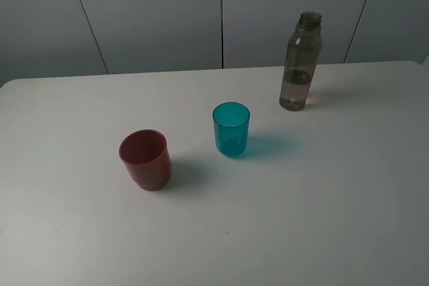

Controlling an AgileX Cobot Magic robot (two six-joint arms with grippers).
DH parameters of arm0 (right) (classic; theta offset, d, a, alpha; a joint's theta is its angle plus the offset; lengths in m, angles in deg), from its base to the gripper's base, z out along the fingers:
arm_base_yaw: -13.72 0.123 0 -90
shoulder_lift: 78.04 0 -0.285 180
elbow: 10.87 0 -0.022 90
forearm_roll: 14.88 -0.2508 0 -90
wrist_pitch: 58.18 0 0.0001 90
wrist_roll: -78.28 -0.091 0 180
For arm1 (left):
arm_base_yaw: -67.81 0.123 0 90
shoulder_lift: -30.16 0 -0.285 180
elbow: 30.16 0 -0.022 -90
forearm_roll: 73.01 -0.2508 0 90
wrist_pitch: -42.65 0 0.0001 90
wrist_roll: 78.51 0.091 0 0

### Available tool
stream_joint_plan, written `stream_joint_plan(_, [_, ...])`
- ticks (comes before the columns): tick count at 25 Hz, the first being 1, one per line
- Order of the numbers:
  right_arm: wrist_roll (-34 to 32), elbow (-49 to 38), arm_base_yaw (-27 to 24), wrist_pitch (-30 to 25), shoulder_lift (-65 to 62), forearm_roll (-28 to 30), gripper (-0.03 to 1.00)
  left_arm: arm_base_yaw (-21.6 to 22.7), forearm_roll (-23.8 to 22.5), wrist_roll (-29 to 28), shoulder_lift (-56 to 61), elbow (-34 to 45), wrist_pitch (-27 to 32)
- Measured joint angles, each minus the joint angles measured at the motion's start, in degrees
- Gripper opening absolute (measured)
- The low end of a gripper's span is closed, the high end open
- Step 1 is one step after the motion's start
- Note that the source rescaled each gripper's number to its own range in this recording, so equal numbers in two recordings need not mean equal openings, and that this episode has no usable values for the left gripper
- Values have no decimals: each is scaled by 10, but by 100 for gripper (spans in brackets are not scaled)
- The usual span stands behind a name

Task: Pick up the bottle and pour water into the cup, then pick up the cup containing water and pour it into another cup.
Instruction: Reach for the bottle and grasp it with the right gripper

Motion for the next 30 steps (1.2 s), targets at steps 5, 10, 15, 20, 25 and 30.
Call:
stream_joint_plan(5, [0,0,0,0,0,0,100,0,0,0,0,0,0])
stream_joint_plan(10, [0,0,0,0,0,0,100,0,0,0,0,0,0])
stream_joint_plan(15, [0,0,0,0,0,0,100,0,0,0,0,0,0])
stream_joint_plan(20, [0,0,0,0,0,0,100,0,0,0,0,0,0])
stream_joint_plan(25, [0,0,0,0,0,0,100,0,0,0,0,0,0])
stream_joint_plan(30, [0,0,0,0,0,0,100,0,0,0,0,0,0])
